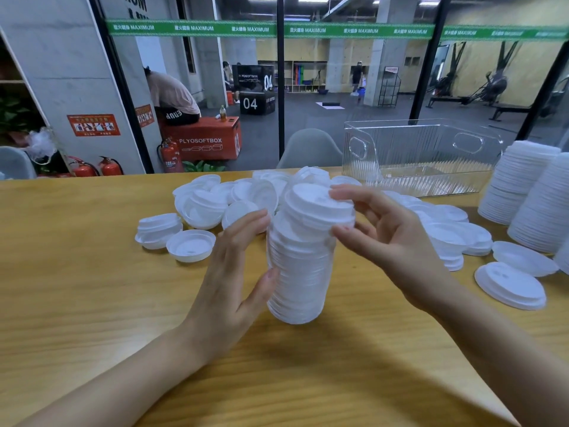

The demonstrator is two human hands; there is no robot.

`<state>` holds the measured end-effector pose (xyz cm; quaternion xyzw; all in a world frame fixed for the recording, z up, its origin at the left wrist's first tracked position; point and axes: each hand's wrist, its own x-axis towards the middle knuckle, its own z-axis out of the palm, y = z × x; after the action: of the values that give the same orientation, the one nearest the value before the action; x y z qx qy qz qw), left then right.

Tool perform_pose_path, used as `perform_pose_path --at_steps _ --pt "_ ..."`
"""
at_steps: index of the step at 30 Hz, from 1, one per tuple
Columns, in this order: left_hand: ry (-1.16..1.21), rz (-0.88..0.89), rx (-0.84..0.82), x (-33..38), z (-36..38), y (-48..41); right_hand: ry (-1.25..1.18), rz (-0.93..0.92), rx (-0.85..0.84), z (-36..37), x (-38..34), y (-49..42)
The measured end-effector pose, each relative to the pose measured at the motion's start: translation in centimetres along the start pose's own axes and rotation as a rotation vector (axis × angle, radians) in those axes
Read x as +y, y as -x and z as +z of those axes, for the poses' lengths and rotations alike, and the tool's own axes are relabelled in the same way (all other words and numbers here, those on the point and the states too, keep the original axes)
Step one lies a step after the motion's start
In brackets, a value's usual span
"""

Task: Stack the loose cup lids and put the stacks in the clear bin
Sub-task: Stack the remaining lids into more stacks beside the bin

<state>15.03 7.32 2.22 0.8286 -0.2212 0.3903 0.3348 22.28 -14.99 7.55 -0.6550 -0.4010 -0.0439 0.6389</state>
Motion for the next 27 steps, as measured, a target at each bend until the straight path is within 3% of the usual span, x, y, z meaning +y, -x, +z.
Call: perform_pose_path --at_steps 9,21,27 --pt "0.194 -0.282 -0.027 1.1 -0.5 -0.7 0.133 0.031 -0.118 0.6 0.5 -0.1" --pt "0.321 -0.437 -0.122 2.3 -0.7 -2.6 0.273 0.119 -0.225 0.1 -1.3 -1.3" --pt "0.320 -0.458 -0.105 2.8 -0.6 -2.7 0.261 0.101 -0.172 0.6 -1.1 -1.2"
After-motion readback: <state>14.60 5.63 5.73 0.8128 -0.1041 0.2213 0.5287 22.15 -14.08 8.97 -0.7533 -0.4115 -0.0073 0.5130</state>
